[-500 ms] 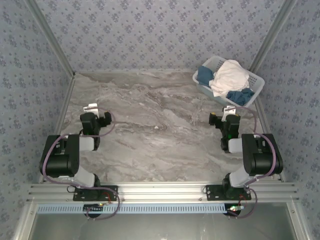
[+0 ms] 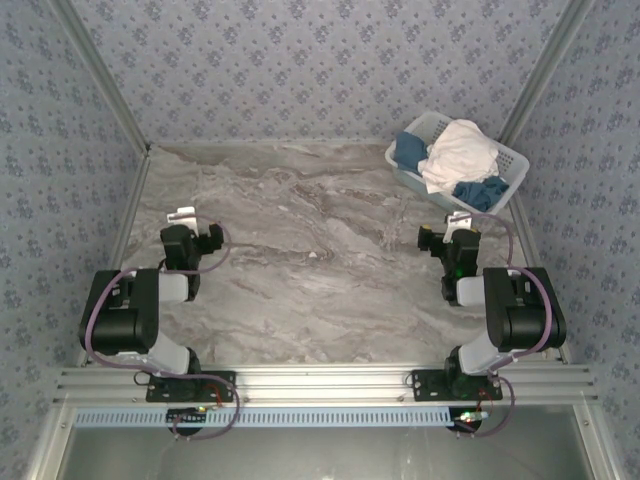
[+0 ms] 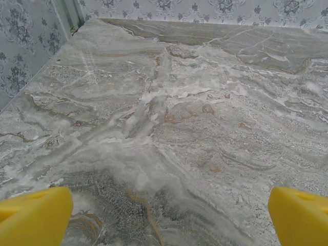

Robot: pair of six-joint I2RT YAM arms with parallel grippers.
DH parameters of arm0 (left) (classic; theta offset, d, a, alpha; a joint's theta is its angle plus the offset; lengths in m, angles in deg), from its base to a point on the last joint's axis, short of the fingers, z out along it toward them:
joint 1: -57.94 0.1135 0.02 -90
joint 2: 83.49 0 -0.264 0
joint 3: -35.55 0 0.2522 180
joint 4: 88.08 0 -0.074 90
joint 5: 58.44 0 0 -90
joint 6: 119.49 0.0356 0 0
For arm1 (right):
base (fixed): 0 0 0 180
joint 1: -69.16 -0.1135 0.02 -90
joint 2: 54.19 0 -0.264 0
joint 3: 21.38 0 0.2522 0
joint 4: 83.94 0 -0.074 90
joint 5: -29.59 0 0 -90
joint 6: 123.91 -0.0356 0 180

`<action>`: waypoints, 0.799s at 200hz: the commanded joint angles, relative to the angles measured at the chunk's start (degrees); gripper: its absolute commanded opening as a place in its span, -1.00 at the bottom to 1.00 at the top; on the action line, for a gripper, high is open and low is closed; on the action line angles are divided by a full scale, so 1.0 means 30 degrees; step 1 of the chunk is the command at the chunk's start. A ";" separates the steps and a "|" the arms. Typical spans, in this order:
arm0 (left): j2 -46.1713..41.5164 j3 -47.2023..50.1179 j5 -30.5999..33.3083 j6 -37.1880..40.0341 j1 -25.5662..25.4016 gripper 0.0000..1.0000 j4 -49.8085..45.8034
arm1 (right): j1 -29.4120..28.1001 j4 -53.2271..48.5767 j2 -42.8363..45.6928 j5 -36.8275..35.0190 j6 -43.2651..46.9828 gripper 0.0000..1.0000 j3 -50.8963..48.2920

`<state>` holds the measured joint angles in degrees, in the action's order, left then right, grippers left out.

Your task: Fold and stack the t-shirts

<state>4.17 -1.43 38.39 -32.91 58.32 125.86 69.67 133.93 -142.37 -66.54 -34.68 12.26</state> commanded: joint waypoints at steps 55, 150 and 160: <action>0.0049 0.0051 -0.0255 0.0305 0.0105 0.95 -0.0051 | 0.0079 -0.0192 -0.0049 0.0149 -0.0010 1.00 0.0343; -0.4726 0.0768 0.2259 0.1176 -0.1353 0.95 -0.2230 | -0.2333 -0.2746 0.5393 -0.5215 0.1263 1.00 -0.0149; -0.6771 0.0736 0.2938 0.1239 -0.1796 0.95 -0.2721 | -0.2727 -0.5491 0.7684 -0.6128 0.0604 1.00 0.0933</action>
<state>-3.70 0.29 41.21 -31.60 56.24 121.21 65.37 127.99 -132.47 -73.68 -33.18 11.47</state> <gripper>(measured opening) 0.978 0.999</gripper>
